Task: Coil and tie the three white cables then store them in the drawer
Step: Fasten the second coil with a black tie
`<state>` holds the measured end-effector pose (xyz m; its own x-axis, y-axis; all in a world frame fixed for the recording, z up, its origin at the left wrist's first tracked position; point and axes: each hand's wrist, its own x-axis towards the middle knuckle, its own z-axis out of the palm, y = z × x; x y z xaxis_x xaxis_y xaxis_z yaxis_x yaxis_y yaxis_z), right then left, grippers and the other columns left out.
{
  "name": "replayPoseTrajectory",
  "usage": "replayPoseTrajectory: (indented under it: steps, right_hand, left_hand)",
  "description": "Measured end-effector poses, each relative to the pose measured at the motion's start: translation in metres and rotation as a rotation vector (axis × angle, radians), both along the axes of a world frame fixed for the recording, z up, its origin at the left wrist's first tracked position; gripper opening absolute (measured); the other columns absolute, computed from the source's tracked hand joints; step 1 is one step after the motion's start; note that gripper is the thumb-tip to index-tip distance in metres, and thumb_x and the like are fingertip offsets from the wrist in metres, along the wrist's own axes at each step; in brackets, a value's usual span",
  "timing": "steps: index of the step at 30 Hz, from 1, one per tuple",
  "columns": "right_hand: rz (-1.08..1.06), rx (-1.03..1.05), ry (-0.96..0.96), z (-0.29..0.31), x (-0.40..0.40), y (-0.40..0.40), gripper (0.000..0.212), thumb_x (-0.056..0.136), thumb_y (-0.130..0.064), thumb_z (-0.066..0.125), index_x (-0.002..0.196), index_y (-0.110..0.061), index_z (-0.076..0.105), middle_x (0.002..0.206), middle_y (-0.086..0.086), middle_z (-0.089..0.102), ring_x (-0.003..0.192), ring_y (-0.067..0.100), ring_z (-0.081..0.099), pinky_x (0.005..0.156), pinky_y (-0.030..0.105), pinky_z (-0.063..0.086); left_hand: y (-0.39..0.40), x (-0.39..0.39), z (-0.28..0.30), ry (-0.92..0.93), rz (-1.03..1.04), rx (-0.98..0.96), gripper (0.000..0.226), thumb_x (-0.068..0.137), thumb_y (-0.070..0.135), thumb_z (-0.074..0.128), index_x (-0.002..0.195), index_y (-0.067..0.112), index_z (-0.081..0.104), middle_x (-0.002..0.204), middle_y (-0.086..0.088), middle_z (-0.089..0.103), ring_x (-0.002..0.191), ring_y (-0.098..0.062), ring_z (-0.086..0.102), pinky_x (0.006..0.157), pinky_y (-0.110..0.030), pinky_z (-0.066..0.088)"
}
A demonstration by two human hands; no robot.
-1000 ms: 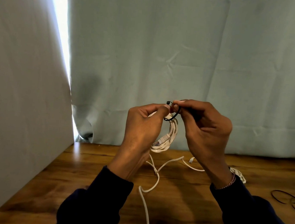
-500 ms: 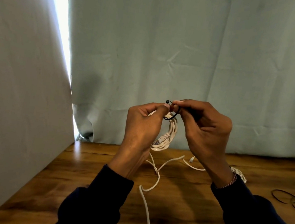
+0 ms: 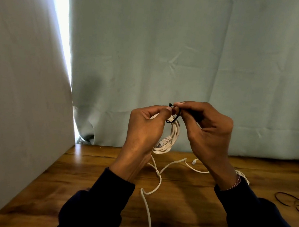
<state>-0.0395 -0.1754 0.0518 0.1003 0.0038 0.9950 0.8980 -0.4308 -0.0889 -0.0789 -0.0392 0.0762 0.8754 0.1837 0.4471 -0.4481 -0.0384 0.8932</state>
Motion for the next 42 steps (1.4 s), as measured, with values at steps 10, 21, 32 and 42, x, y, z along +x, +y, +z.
replayPoseTrajectory:
  steps: [10, 21, 32, 42]
  right_hand:
    - [-0.090, -0.095, 0.099, 0.012, -0.002, -0.012, 0.018, 0.093, -0.028, 0.066, 0.107, -0.020, 0.074, 0.107, -0.009, 0.070, 0.102, 0.009, 0.067, 0.079, 0.019, 0.055]
    - [-0.093, -0.102, 0.472, 0.029, -0.016, -0.021, 0.012, 0.085, -0.023, 0.076, 0.097, -0.024, 0.079, 0.098, -0.008, 0.075, 0.092, 0.004, 0.069, 0.076, 0.020, 0.058]
    - [0.213, 0.078, 1.022, 0.037, -0.026, -0.019, 0.041, 0.091, -0.054, 0.058, 0.094, -0.019, 0.079, 0.090, -0.003, 0.078, 0.091, 0.012, 0.074, 0.091, 0.037, 0.058]
    - [-0.092, 0.225, 0.572, 0.031, -0.028, -0.008, 0.024, 0.095, -0.034, 0.065, 0.091, -0.013, 0.075, 0.082, -0.006, 0.073, 0.065, 0.005, 0.073, 0.057, 0.025, 0.061]
  left_hand:
    - [0.001, 0.012, -0.008, -0.106, -0.012, 0.113, 0.015, 0.095, 0.028, 0.063, 0.098, 0.031, 0.077, 0.075, 0.019, 0.071, 0.053, 0.005, 0.058, 0.055, -0.010, 0.041]
    - [0.006, 0.019, -0.010, -0.177, -0.054, 0.285, 0.020, 0.096, 0.027, 0.064, 0.109, 0.023, 0.077, 0.085, 0.012, 0.075, 0.064, 0.007, 0.062, 0.056, -0.007, 0.040]
    - [0.015, 0.021, -0.009, 0.006, -0.428, 0.153, 0.021, 0.098, 0.023, 0.060, 0.106, 0.016, 0.078, 0.050, 0.007, 0.048, 0.049, -0.011, 0.029, 0.046, -0.024, 0.024]
    - [0.014, 0.023, -0.011, 0.068, -0.478, 0.130, 0.023, 0.099, 0.024, 0.057, 0.099, 0.018, 0.080, 0.052, 0.002, 0.032, 0.048, -0.011, 0.027, 0.044, -0.023, 0.026]
